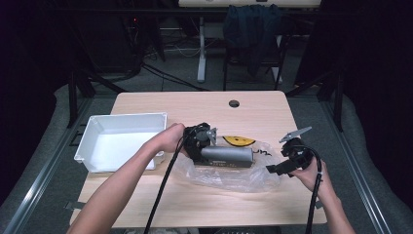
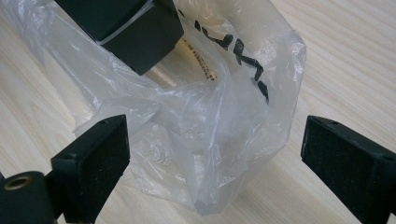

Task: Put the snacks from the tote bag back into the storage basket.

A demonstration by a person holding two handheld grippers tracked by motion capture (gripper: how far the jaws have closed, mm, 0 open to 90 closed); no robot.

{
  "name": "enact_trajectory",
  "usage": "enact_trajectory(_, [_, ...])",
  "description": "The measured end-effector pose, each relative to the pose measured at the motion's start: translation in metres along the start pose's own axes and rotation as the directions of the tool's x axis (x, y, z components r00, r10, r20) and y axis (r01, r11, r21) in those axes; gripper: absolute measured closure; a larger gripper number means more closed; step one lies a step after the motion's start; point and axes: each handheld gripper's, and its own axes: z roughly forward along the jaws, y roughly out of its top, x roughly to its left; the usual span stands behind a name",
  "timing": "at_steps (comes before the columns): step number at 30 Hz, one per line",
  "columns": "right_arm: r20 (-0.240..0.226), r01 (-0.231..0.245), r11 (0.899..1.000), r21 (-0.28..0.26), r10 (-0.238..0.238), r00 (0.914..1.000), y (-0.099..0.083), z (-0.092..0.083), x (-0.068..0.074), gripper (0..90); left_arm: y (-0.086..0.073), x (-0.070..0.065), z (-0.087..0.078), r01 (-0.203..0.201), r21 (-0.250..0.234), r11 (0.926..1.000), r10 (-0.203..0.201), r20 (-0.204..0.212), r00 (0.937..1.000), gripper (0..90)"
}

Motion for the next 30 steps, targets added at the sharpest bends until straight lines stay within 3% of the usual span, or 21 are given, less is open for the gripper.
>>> enact_trajectory(6, [0.007, -0.002, 1.0, -0.002, 0.002, 1.0, -0.001, 0.0, 0.0, 7.5, -0.002, 0.001, -0.015, -0.019, -0.006, 0.9998, 0.019, -0.008, 0.9998, 43.9])
enact_trajectory(19, [-0.006, 0.0, 1.0, -0.006, 0.0, 1.0, 0.0, 0.002, -0.001, 7.1, -0.023, 0.001, -0.044, -0.005, -0.039, 0.9992, 0.004, -0.017, 0.9998, 43.9])
enact_trajectory(30, [0.016, 0.006, 1.0, 0.006, -0.006, 0.9999, -0.001, 0.0, -0.003, 6.1, -0.043, 0.003, -0.069, 0.011, -0.071, 0.9974, -0.013, -0.031, 0.9994, 44.1])
